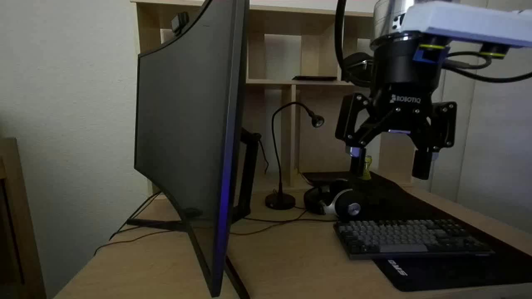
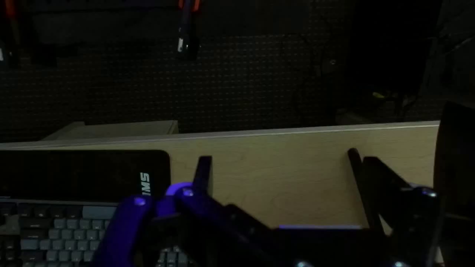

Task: Place the mouse to the right of the keyboard

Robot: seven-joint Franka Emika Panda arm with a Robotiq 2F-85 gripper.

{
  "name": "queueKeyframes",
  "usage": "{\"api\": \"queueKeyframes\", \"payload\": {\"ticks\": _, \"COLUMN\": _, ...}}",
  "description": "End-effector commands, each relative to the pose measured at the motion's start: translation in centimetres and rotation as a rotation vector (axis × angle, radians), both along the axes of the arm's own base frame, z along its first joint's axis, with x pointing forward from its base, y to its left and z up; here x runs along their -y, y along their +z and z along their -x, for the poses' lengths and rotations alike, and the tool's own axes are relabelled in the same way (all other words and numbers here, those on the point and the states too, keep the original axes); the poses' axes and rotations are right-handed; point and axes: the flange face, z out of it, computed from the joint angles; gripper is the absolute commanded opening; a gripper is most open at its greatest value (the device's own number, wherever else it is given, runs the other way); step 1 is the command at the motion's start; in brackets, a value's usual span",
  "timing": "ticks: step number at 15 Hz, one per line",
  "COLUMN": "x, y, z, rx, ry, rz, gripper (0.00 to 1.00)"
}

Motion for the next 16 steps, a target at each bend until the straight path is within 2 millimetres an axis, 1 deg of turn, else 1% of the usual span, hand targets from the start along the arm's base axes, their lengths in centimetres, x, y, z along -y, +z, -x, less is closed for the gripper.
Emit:
{"api": "queueKeyframes", "payload": {"ticks": 1, "x": 0.0, "y": 0.1, "z": 0.0, "rx": -0.001, "ry": 0.000, "rz": 0.000, "gripper": 1.00}}
{"api": "queueKeyframes", "payload": {"ticks": 3, "x": 0.0, "y": 0.1, "z": 0.0, "rx": -0.001, "ry": 0.000, "rz": 0.000, "gripper": 1.00}}
{"api": "queueKeyframes", "payload": {"ticks": 4, "x": 0.2, "y": 0.1, "z": 0.1, "rx": 0.016, "ry": -0.049, "rz": 0.033, "gripper": 1.00}}
{"api": "queueKeyframes", "payload": {"ticks": 5, "x": -0.1, "y": 0.0, "z": 0.6, "rx": -0.030, "ry": -0.156, "rz": 0.024, "gripper": 1.00}}
{"api": "queueKeyframes", "payload": {"ticks": 9, "x": -2.3, "y": -0.3, "z": 0.9, "rx": -0.045, "ry": -0.382, "rz": -0.043, "gripper": 1.00}}
{"api": "queueKeyframes", "payload": {"ticks": 10, "x": -2.1, "y": 6.4, "z": 0.1, "rx": -0.040, "ry": -0.434, "rz": -0.063, "gripper": 1.00}}
{"api": "queueKeyframes", "payload": {"ticks": 11, "x": -1.9, "y": 7.2, "z": 0.0, "rx": -0.040, "ry": -0.488, "rz": -0.074, "gripper": 1.00}}
{"api": "queueKeyframes", "payload": {"ticks": 12, "x": -2.2, "y": 9.6, "z": -0.3, "rx": -0.041, "ry": -0.541, "rz": -0.100, "gripper": 1.00}}
{"api": "queueKeyframes", "payload": {"ticks": 13, "x": -2.4, "y": 5.6, "z": 0.2, "rx": -0.033, "ry": -0.462, "rz": -0.068, "gripper": 1.00}}
{"api": "queueKeyframes", "payload": {"ticks": 14, "x": -2.6, "y": 7.6, "z": 0.1, "rx": -0.019, "ry": -0.474, "rz": -0.088, "gripper": 1.00}}
{"api": "queueKeyframes", "payload": {"ticks": 15, "x": -2.6, "y": 7.7, "z": 0.2, "rx": -0.015, "ry": -0.472, "rz": -0.089, "gripper": 1.00}}
{"api": "queueKeyframes", "payload": {"ticks": 16, "x": -2.6, "y": 7.1, "z": 0.3, "rx": -0.021, "ry": -0.471, "rz": -0.081, "gripper": 1.00}}
